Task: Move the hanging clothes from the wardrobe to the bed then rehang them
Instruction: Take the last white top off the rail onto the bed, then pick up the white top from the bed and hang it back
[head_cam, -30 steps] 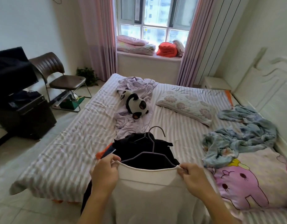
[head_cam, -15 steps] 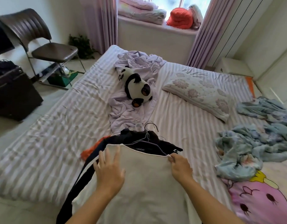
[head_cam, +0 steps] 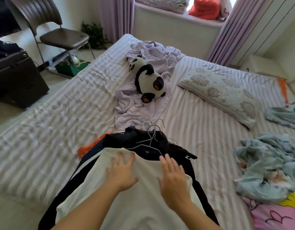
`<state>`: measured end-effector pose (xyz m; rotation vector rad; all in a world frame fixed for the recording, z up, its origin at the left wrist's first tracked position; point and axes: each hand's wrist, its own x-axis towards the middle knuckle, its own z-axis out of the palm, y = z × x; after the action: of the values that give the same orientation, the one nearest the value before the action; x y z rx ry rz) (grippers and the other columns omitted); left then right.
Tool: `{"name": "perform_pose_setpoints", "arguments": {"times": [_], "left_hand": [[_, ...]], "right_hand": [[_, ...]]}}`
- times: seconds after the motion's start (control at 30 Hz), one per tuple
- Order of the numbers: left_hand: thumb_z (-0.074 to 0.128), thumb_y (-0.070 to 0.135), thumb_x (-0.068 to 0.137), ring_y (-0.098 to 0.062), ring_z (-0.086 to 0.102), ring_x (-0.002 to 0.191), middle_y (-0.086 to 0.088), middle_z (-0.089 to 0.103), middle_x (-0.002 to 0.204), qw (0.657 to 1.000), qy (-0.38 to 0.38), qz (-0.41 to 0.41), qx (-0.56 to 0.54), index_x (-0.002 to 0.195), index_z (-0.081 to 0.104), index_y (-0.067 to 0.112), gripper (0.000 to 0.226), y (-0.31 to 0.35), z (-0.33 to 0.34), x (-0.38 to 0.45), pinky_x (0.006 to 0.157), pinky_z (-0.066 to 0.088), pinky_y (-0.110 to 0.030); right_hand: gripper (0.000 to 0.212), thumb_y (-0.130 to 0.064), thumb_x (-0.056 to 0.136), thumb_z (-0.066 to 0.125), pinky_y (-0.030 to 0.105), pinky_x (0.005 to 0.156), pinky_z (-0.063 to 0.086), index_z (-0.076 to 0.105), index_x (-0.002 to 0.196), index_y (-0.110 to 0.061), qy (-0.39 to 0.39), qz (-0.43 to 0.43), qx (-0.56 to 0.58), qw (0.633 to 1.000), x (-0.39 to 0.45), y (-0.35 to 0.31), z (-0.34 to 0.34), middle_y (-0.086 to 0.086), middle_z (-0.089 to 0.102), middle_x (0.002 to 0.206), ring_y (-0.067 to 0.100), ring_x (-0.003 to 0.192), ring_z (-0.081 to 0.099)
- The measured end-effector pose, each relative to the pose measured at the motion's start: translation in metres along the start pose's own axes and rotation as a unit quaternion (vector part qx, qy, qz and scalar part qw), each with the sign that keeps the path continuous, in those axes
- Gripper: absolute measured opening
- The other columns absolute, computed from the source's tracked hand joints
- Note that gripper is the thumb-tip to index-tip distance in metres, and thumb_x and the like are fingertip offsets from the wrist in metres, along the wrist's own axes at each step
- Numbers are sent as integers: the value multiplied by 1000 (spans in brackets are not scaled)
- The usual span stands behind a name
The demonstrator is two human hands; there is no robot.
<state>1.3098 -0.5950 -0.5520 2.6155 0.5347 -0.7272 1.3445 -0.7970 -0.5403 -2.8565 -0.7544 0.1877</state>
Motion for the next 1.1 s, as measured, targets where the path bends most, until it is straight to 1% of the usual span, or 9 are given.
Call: {"name": "perform_pose_setpoints", "arguments": {"times": [0.1, 0.17, 0.27, 0.4, 0.53, 0.67, 0.83, 1.0, 1.1], "left_hand": [[59, 57, 82, -47, -9, 145, -13, -19, 160, 1000, -25, -15, -3, 151, -12, 43, 100, 5, -2, 4, 112, 18, -63], [58, 55, 83, -43, -2, 147, -12, -5, 162, 999, -36, -8, 16, 152, -6, 41, 95, 4, -9, 1, 112, 19, -60], [55, 52, 87, -31, 23, 143, -8, 28, 155, 999, -2, 19, 41, 153, 16, 35, 78, -1, -27, -17, 111, 28, -51], [52, 51, 91, -22, 39, 137, 1, 41, 151, 999, 11, 32, 19, 148, 33, 28, 65, -10, -64, -62, 110, 34, -41], [49, 52, 92, -19, 42, 135, 5, 44, 149, 1000, 3, 10, -6, 146, 39, 28, 60, -25, -106, -134, 106, 38, -36], [49, 51, 91, -14, 57, 98, 7, 63, 116, 998, 65, -19, -16, 118, 57, 31, 34, -49, -156, -229, 74, 43, -30], [46, 60, 92, -16, 46, 130, 9, 47, 146, 979, 173, -103, -13, 141, 42, 38, 54, -89, -211, -381, 103, 40, -36], [44, 64, 90, -14, 57, 109, 11, 60, 128, 947, 272, -170, -4, 127, 51, 39, 46, -138, -218, -555, 87, 48, -35], [45, 63, 91, -13, 56, 111, 12, 59, 126, 926, 293, -238, -7, 134, 47, 37, 50, -158, -203, -662, 88, 46, -32]], "right_hand": [[86, -49, 83, 66, 55, 112, 30, 28, 153, -17, -96, -39, -58, 993, -8, 5, 11, 3, 12, 163, 30, 148, 21], [78, -48, 95, 50, 48, 120, 13, 12, 156, -18, -185, 17, -9, 983, 0, 9, 5, -2, -2, 164, 23, 152, 2], [57, -46, 96, 48, 35, 114, 30, 38, 143, -15, -177, 28, 36, 983, 12, -3, -24, 3, 35, 153, 22, 141, 31], [47, -49, 93, 53, 33, 98, 45, 55, 133, -24, -205, -22, 51, 977, 9, -42, -77, -4, 61, 127, 18, 119, 55], [44, -55, 90, 56, 34, 92, 48, 58, 127, -30, -248, -98, 65, 962, -3, -101, -138, -5, 63, 120, 17, 110, 58], [45, -56, 88, 58, 34, 89, 50, 59, 125, -29, -208, -205, 47, 955, -28, -172, -207, -8, 64, 117, 15, 104, 60], [40, -53, 91, 57, 35, 85, 50, 60, 121, -26, -172, -346, 16, 922, -79, -275, -293, -3, 64, 115, 19, 101, 61], [45, -54, 92, 56, 38, 93, 51, 58, 127, -25, -145, -484, -23, 863, -174, -386, -353, -3, 64, 121, 15, 103, 60], [45, -53, 92, 57, 38, 93, 51, 58, 128, -25, -145, -552, -30, 821, -250, -448, -374, -3, 64, 120, 16, 102, 61]]}}
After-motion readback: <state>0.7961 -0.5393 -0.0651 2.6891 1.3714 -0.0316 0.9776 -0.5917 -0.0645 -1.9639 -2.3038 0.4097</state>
